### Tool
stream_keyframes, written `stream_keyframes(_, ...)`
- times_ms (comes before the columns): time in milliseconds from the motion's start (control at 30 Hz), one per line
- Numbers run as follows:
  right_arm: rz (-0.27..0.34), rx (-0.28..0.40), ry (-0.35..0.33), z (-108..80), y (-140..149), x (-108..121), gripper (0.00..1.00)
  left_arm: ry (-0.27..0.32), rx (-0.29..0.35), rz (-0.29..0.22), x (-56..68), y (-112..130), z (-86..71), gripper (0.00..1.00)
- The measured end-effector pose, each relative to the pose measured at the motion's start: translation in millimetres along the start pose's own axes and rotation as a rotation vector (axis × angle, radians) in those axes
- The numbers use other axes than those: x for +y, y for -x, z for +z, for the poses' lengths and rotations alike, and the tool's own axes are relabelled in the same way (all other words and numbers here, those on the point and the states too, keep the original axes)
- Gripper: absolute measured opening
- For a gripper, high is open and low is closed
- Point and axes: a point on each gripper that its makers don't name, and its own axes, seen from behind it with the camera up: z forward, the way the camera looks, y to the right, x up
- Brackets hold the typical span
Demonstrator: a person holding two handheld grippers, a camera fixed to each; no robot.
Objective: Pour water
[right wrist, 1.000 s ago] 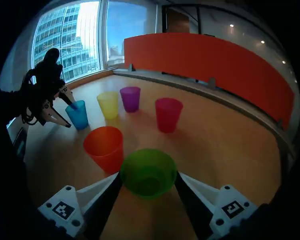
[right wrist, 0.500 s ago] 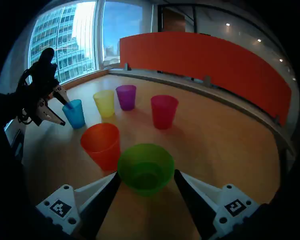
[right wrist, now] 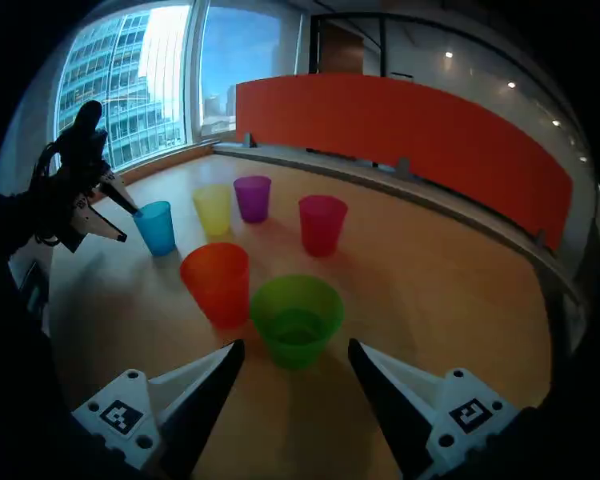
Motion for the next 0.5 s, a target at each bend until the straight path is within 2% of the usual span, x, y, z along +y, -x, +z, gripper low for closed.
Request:
stream_keyframes(267, 0.025, 0.036, 0.023, -25.1, -3.3, -2.8, 1.00, -0.044, 0.043, -0.017, -4.5, -0.4, -24.0, 0.90)
stream_keyframes(500, 0.035, 0.081, 0.040, -36.5, -15.4, -7.4, 1.00, -0.081, 0.107, -0.062, -7.7, -6.3, -39.8, 0.90)
